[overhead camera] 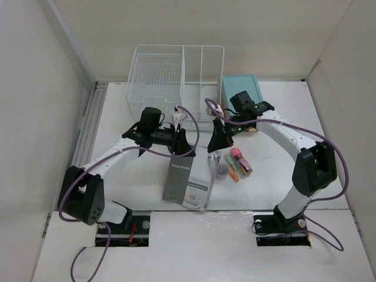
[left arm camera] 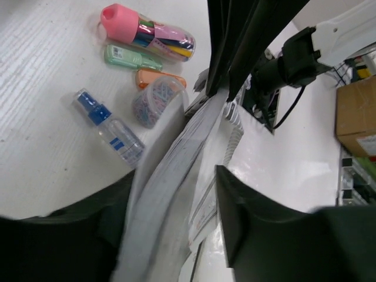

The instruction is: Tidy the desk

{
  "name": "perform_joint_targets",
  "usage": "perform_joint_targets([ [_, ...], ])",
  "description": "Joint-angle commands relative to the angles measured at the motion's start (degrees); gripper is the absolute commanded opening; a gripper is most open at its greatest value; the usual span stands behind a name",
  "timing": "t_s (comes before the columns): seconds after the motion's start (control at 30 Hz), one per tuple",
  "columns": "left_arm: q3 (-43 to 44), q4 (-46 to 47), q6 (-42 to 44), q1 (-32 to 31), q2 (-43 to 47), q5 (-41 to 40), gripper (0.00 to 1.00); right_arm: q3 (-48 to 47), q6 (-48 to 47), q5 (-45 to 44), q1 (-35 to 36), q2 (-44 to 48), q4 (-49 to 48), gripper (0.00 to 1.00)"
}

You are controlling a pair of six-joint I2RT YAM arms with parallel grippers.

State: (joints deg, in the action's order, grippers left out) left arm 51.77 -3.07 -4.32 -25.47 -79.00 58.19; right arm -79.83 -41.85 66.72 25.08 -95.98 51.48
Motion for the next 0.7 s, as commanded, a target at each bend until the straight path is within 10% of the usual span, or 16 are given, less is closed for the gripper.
perform_joint_targets([
  [0.0, 3.34, -4.57, 3.87, -0.19, 1.84, 0.87, 0.42, -4.02, -3.33, 5.09, -0.82, 2.47, 1.24, 0.00],
  [0.1, 4.39, -7.38, 5.72, -0.19, 0.00, 1.56, 0.27, -5.15, -5.79, 5.70, -0.82, 2.47, 3.44, 0.00],
  [0.17, 4.92, -8.79, 7.38, -0.19, -1.15, 2.27, 0.01, -5.68, -7.54, 5.70, -0.82, 2.47, 4.85, 0.00],
  [0.37, 4.92, -5.56, 5.29, -4.49, -2.47, 3.14, 0.00, -5.69, -10.98, 6.23, -0.82, 1.94, 8.89, 0.00],
  [0.4, 4.92, -4.85, 4.67, -5.02, -1.69, 3.15, 0.00, -6.38, -10.98, 6.23, -0.82, 1.94, 8.90, 0.10],
  [0.43, 4.40, -4.06, 3.80, -5.02, -1.16, 2.54, 0.00, -6.39, -10.98, 6.23, -1.35, 1.42, 9.42, 0.49],
  [0.53, 4.92, -0.80, -1.65, -5.55, 3.14, -3.40, 0.00, -7.00, -10.98, 5.18, -2.40, 2.02, 9.95, 0.93],
  [0.67, 10.79, -1.49, -5.52, -5.55, 9.03, -11.77, 0.00, -9.55, -10.37, 5.18, -9.23, 5.19, 9.95, 1.00],
])
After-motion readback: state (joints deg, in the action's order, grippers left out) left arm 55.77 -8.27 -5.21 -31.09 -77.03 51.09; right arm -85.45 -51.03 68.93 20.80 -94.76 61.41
